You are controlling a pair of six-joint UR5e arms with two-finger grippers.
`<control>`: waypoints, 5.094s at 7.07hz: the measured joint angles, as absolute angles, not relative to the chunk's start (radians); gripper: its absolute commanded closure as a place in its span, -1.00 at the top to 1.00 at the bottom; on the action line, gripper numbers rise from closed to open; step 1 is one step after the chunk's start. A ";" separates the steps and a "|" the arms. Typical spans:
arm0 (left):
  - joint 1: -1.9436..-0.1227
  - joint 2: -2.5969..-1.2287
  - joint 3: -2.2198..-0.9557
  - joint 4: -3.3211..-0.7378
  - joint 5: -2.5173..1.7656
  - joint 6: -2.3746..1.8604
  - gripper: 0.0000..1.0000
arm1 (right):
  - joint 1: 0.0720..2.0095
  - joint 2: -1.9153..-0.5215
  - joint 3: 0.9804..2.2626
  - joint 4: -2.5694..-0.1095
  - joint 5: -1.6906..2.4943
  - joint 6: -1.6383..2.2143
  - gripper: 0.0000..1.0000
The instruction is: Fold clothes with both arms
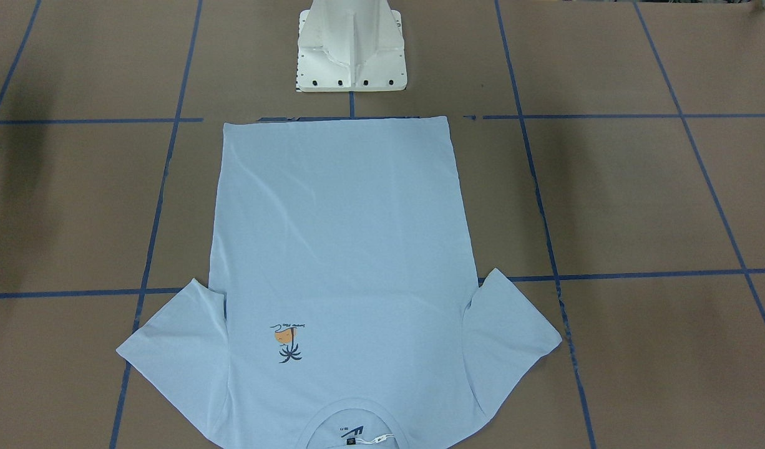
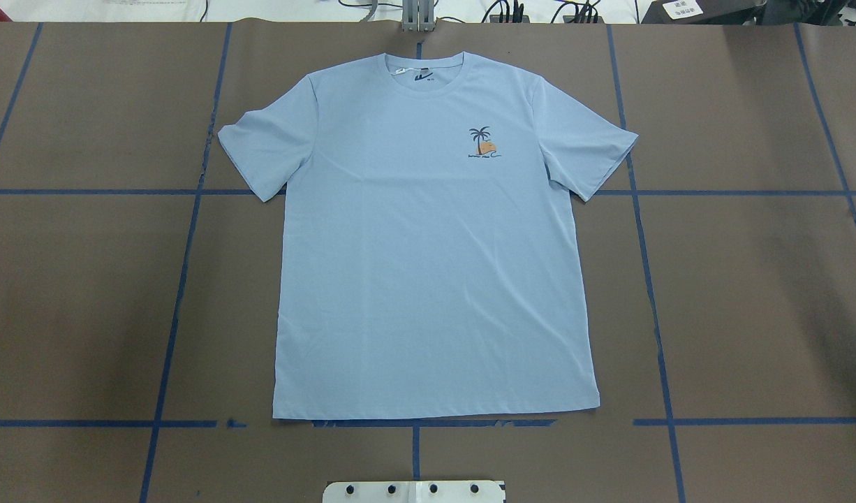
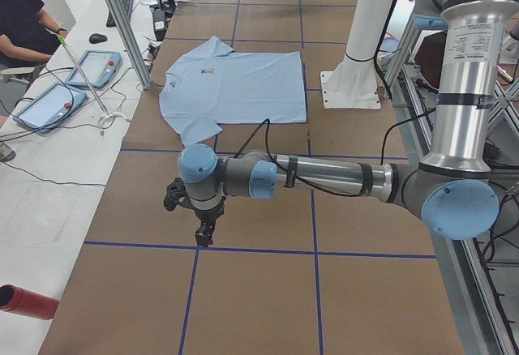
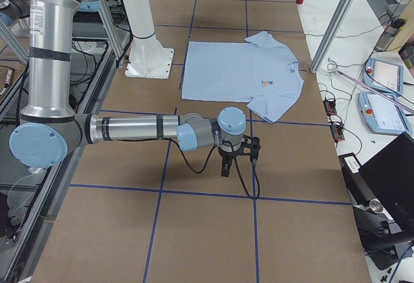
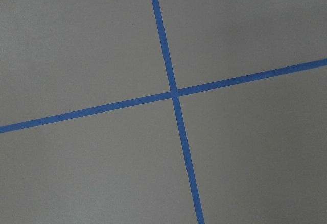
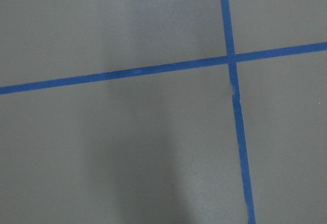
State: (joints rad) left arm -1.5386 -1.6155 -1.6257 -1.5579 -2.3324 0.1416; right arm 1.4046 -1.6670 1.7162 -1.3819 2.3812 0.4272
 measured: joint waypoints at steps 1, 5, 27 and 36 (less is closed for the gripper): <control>-1.540 -1.612 -1.653 -1.552 -2.333 0.141 1.00 | 1.409 -1.658 1.714 -1.395 2.375 0.420 1.00; -1.534 -1.590 -1.727 -1.567 -2.343 0.139 1.00 | 1.326 -1.605 1.703 -1.319 2.421 0.458 1.00; -1.527 -1.529 -1.695 -1.858 -2.520 0.004 1.00 | 0.797 -0.681 0.916 -0.828 1.826 1.447 1.00; -0.990 -2.117 -1.189 -2.311 -2.109 -1.032 0.37 | 0.771 -1.232 1.694 -0.830 1.913 1.475 1.00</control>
State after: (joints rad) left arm -0.9897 -2.1169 -1.1888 -2.3111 -2.1091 -1.0316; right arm 0.7715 -1.2322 1.6937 -0.8297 1.9131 1.4746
